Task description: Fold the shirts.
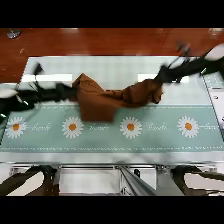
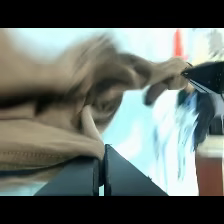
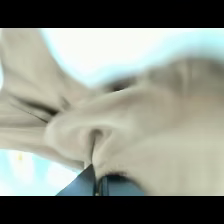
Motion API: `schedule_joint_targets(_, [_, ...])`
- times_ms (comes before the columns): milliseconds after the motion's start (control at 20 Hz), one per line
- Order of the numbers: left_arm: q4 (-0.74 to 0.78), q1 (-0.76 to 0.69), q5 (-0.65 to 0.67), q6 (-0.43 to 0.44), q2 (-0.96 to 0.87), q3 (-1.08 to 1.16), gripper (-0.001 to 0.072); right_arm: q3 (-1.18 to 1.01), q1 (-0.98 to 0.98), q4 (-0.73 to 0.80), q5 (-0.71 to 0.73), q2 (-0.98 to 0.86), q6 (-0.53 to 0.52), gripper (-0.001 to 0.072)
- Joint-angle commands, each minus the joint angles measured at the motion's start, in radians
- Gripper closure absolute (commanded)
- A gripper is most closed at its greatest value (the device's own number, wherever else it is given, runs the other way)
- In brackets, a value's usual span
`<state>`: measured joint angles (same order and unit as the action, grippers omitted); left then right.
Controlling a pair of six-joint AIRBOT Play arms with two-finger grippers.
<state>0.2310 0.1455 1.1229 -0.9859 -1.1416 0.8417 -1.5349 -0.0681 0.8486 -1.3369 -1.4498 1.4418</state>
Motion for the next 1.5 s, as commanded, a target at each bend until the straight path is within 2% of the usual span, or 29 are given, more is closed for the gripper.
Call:
schedule_joint_targets(0, [-0.023, 0.111, 0.078, -0.076, 0.039, 0.316, 0.0670, -0.405, -0.043, 0.011, -0.120, 0.038, 0.039, 0.0685])
schedule_joint_targets(100, [-0.030, 0.154, 0.092, -0.105, 0.077, 0.507, 0.0670, -0.533, -0.042, 0.077, -0.160, 0.106, 0.040, 0.0685])
schedule_joint_targets(350, [-0.019, 0.343, 0.137, -0.144, 0.213, 0.880, 0.0669, -0.538, -0.042, 0.253, -0.223, 0.397, 0.035, 0.0685])
schedule_joint_targets(450, [0.067, 0.450, 0.138, -0.185, 0.284, 0.954, 0.0670, -0.538, -0.042, 0.327, -0.264, 0.499, 0.052, 0.0685])
schedule_joint_targets(550, [0.188, 0.490, 0.135, -0.247, 0.358, 0.972, 0.0670, -0.529, -0.042, 0.373, -0.306, 0.586, 0.066, 0.0684])
schedule_joint_targets(600, [0.271, 0.468, 0.148, -0.319, 0.389, 0.972, 0.0670, -0.494, -0.042, 0.389, -0.309, 0.636, 0.066, 0.0685])
schedule_joint_targets(800, [0.822, 0.225, 0.176, -0.440, 0.473, 0.971, 0.0670, -0.243, -0.042, 0.459, -0.422, 0.808, 0.109, 0.0685])
schedule_joint_targets(900, [0.970, 0.071, 0.211, -0.459, 0.473, 0.950, 0.0670, -0.057, -0.042, 0.418, -0.452, 0.876, 0.122, 0.0684])
schedule_joint_targets(1050, [0.996, -0.067, 0.197, -0.459, 0.440, 0.791, 0.0670, 0.274, -0.042, 0.325, -0.352, 0.938, 0.116, 0.0684])
schedule_joint_targets(1200, [0.996, -0.111, 0.063, -0.459, 0.323, 0.604, 0.0670, 0.581, -0.042, 0.310, -0.106, 0.911, 0.090, 0.0684])
schedule_joint_targets(1300, [0.997, -0.105, -0.052, -0.496, 0.194, 0.562, 0.0670, 0.674, -0.042, 0.313, 0.032, 0.803, 0.062, 0.0685])
schedule_joint_targets(1350, [0.996, -0.100, -0.098, -0.544, 0.121, 0.565, 0.0669, 0.676, -0.042, 0.308, 0.079, 0.725, 0.055, 0.0684])
schedule_joint_targets(1450, [0.968, -0.101, -0.176, -0.582, -0.004, 0.570, 0.0669, 0.653, -0.042, 0.262, 0.200, 0.545, 0.011, 0.0684])
